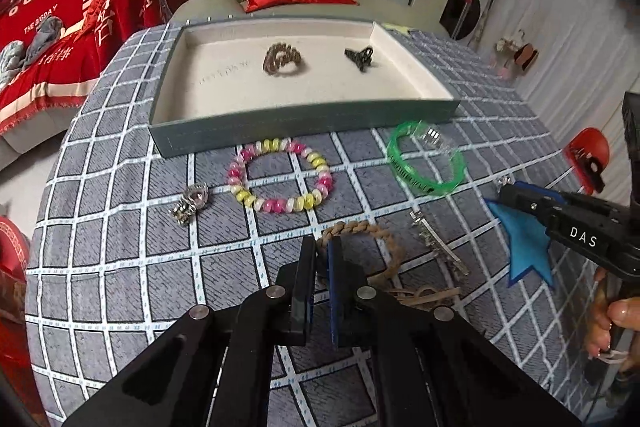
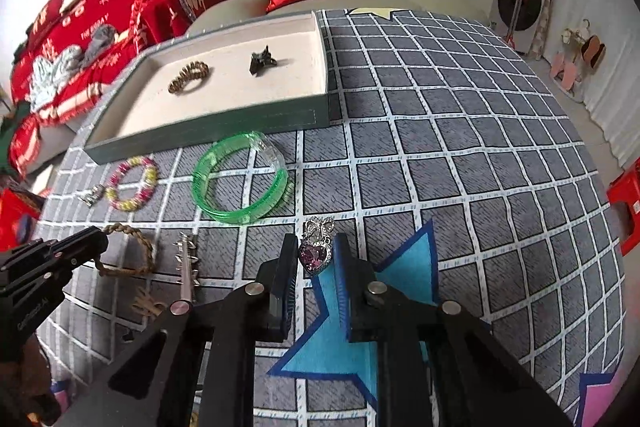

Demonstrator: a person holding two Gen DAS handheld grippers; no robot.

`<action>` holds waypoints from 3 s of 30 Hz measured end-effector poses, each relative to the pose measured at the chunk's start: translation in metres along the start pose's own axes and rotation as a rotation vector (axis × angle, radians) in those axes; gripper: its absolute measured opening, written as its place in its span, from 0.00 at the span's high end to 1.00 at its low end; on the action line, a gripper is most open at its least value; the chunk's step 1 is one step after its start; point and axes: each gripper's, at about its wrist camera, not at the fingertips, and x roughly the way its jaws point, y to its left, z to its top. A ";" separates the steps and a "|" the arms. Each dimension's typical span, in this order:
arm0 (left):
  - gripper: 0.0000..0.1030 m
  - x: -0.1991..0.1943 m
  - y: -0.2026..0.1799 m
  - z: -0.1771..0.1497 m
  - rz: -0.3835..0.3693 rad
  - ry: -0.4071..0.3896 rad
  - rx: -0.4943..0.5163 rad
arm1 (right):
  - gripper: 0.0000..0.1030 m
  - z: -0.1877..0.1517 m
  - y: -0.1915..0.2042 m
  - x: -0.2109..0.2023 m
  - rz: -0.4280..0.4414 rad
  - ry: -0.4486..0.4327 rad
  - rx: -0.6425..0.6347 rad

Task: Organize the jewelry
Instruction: 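Grasp the pink-gem heart pendant with the right tool while the left tool grasps the braided tan bracelet, then carry both items into the tray while the right tool releases the pendant beside the clip, then lower the braided tan bracelet into the tray and open the left tool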

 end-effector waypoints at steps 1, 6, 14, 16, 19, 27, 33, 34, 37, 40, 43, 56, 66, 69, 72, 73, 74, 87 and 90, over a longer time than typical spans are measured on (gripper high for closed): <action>0.79 -0.002 0.000 0.001 -0.003 -0.006 0.000 | 0.81 0.000 0.000 -0.003 0.007 -0.004 0.003; 0.79 -0.020 0.005 0.009 -0.031 -0.042 -0.010 | 0.81 0.005 0.009 -0.015 0.040 -0.021 -0.009; 0.79 -0.043 0.018 0.039 -0.057 -0.112 -0.035 | 0.81 0.038 0.027 -0.031 0.112 -0.061 -0.024; 0.79 -0.045 0.022 0.050 -0.049 -0.132 -0.035 | 0.81 0.048 0.030 -0.030 0.120 -0.068 -0.025; 0.79 -0.046 0.032 0.070 -0.031 -0.161 -0.038 | 0.81 0.067 0.036 -0.026 0.128 -0.070 -0.034; 0.79 -0.021 0.060 0.124 -0.020 -0.166 -0.072 | 0.81 0.119 0.053 0.006 0.142 -0.041 -0.050; 0.79 0.015 0.071 0.142 0.000 -0.110 -0.060 | 0.81 0.137 0.061 0.050 0.140 0.020 -0.056; 0.79 0.024 0.073 0.145 0.000 -0.090 -0.060 | 0.81 0.139 0.062 0.059 0.141 0.036 -0.054; 0.79 0.043 0.075 0.147 0.001 -0.047 -0.052 | 0.81 0.139 0.062 0.078 0.140 0.067 -0.053; 0.79 0.060 0.073 0.144 0.001 -0.003 -0.041 | 0.81 0.136 0.061 0.096 0.139 0.098 -0.051; 0.79 0.073 0.075 0.144 -0.002 0.039 -0.048 | 0.81 0.137 0.060 0.109 0.130 0.109 -0.048; 0.79 0.113 0.075 0.156 0.149 0.041 -0.037 | 0.81 0.166 0.054 0.134 0.065 0.043 -0.011; 0.79 0.117 0.062 0.157 0.242 0.011 0.047 | 0.81 0.161 0.066 0.135 0.035 0.043 -0.062; 0.79 0.116 0.061 0.157 0.245 0.012 0.047 | 0.64 0.161 0.065 0.131 0.040 0.038 -0.056; 0.79 0.114 0.061 0.154 0.249 0.006 0.053 | 0.42 0.162 0.063 0.122 0.060 0.013 -0.040; 0.79 0.114 0.061 0.153 0.252 0.005 0.056 | 0.42 0.162 0.063 0.119 0.069 0.009 -0.032; 0.79 0.114 0.060 0.153 0.252 0.005 0.058 | 0.42 0.162 0.062 0.117 0.078 0.007 -0.024; 0.79 0.101 0.059 0.150 0.280 -0.032 0.042 | 0.30 0.146 0.055 0.073 0.153 -0.044 0.045; 0.79 0.097 0.060 0.150 0.276 -0.040 0.037 | 0.29 0.141 0.050 0.064 0.163 -0.054 0.065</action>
